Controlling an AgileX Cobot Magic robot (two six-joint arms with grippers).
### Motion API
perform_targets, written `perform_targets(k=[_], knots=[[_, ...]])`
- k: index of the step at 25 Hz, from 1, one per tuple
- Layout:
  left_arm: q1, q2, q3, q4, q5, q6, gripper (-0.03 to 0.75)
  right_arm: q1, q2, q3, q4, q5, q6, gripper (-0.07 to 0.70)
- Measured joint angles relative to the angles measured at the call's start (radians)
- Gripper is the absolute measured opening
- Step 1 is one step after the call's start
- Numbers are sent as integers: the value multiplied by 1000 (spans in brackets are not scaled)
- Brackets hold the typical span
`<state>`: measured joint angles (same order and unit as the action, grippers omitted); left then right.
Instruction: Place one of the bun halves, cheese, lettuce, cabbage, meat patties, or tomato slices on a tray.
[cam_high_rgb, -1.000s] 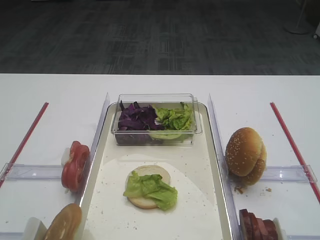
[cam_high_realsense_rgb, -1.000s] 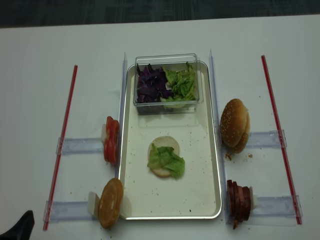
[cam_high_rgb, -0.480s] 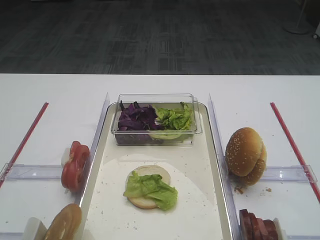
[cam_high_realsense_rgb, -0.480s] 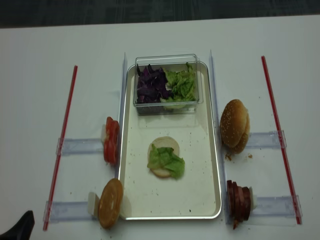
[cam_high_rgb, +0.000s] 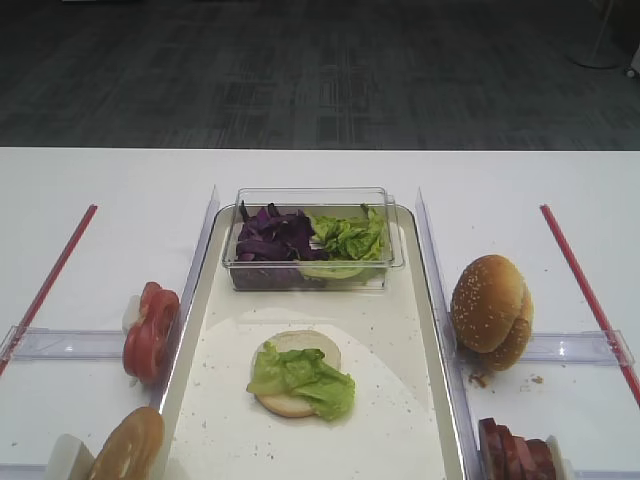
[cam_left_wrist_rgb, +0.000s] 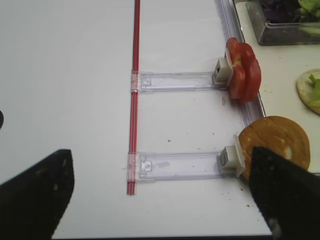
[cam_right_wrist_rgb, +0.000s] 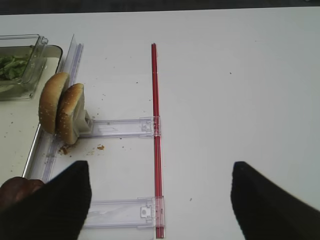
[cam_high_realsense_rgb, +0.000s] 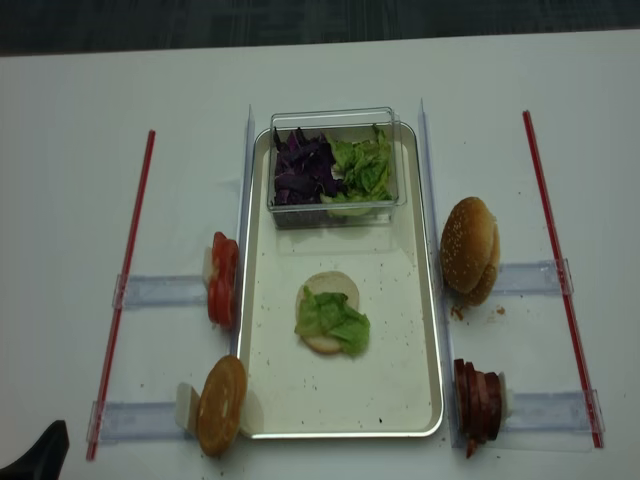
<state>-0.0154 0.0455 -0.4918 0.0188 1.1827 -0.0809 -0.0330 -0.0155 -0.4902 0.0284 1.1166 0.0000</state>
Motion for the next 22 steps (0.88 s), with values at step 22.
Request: perform_targets(k=[22], knots=[[0, 0, 0, 0, 0, 0, 653, 0, 0, 0, 0, 0, 0, 593]])
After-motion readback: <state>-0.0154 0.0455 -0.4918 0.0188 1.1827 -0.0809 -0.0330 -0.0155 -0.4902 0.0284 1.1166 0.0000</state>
